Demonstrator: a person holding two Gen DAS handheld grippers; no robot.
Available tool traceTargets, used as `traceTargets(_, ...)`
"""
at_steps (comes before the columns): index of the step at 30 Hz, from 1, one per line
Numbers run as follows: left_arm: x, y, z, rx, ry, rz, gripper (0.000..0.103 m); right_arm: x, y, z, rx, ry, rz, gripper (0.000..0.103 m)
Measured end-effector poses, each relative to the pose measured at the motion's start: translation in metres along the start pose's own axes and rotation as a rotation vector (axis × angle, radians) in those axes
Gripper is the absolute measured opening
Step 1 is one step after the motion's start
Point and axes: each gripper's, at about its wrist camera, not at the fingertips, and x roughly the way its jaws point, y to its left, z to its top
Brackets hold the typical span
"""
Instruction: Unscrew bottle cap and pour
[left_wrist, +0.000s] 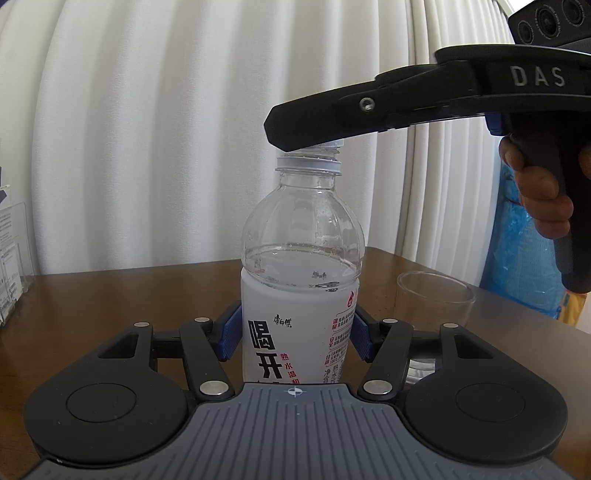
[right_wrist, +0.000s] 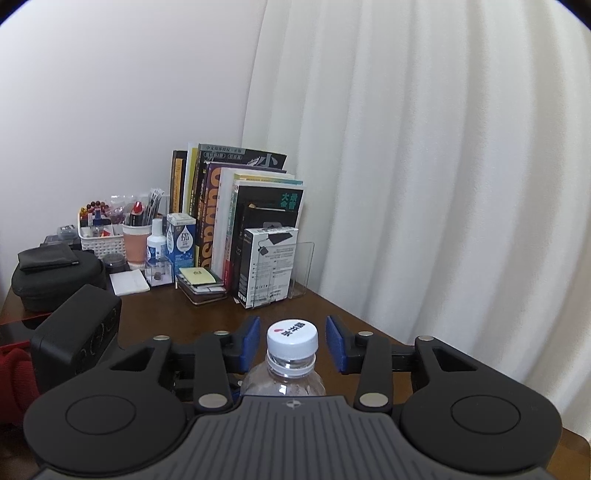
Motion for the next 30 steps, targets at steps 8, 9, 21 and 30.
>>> traceTargets(8, -0.002, 0.001, 0.000, 0.002, -0.002, 0.000, 0.059, -0.001, -0.011, -0.007, 0.058, -0.025, 0.053, 0.032)
traceTargets(9, -0.002, 0.000, 0.000, 0.003, -0.002, 0.000, 0.059, -0.001, -0.014, -0.009, 0.074, -0.032, 0.068, 0.032)
traceTargets(21, -0.001, -0.001, -0.001, 0.009, -0.006, 0.004, 0.059, -0.001, -0.028, -0.019, 0.148, -0.083, 0.125, 0.032)
traceTargets(30, -0.001, 0.000, -0.001, 0.008, -0.004, 0.004, 0.059, -0.002, -0.019, -0.019, 0.104, -0.075, 0.081, 0.033)
